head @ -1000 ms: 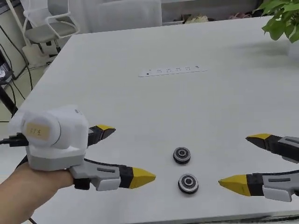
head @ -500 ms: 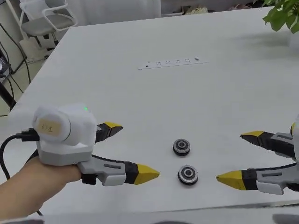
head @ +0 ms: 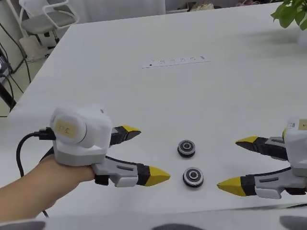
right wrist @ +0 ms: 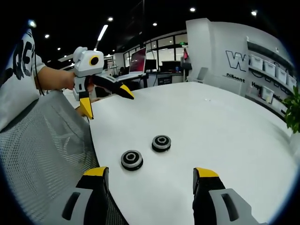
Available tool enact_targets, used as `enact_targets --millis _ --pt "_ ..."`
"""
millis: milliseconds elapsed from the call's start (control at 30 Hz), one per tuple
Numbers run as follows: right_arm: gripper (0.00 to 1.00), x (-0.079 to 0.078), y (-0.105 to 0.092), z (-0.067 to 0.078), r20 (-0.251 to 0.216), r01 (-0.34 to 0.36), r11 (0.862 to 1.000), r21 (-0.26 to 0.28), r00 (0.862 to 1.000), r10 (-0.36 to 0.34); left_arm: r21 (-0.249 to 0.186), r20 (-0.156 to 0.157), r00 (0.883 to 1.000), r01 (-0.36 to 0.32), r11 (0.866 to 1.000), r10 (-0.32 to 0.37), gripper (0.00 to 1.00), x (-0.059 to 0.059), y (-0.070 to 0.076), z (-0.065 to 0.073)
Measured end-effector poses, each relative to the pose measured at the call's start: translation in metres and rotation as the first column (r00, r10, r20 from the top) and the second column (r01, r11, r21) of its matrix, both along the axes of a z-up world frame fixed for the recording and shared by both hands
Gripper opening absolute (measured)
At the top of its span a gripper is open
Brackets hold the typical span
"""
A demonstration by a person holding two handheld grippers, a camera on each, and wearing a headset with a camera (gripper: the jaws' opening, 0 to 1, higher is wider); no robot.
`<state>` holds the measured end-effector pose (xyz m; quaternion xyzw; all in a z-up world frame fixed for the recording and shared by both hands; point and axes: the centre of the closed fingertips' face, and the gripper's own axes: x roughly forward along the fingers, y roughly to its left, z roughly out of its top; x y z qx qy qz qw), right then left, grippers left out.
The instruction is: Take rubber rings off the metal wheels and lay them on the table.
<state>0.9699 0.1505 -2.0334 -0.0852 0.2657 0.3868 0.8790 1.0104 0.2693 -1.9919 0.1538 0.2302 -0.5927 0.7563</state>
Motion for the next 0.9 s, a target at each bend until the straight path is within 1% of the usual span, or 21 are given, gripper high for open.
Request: enact_targets --millis 200,300,400,533,700,900 --pt "0.69 -0.004 0.006 -0.012 -0.018 -0.054 0.998 -0.033 0.998 0.054 0.015 -0.008 0.999 0.036 0.999 -0.036 0.66 -0.004 -0.006 -0.008" --pt "0.68 -0.004 0.009 -0.016 -0.032 -0.071 0.997 -0.038 0.997 0.069 0.022 -0.009 0.999 0.054 0.998 -0.054 0.64 -0.005 -0.01 -0.011" --pt "0.65 -0.004 0.011 -0.017 -0.034 -0.085 0.996 -0.038 0.996 0.083 0.025 -0.018 0.997 0.074 0.997 -0.073 0.6 -0.007 -0.015 -0.014" --pt "0.62 -0.003 0.014 -0.017 -0.032 -0.1 0.994 -0.031 0.995 0.099 0.034 -0.015 0.995 0.1 0.994 -0.1 0.55 -0.009 -0.02 -0.017" --pt "0.57 -0.002 0.019 -0.021 -0.041 -0.126 0.992 -0.029 0.991 0.125 0.039 -0.021 0.992 0.128 0.991 -0.127 0.5 -0.012 -0.027 -0.022" --pt "0.51 -0.001 0.025 -0.023 -0.04 -0.157 0.987 -0.03 0.987 0.156 0.056 -0.023 0.985 0.17 0.984 -0.169 0.45 -0.017 -0.035 -0.029"
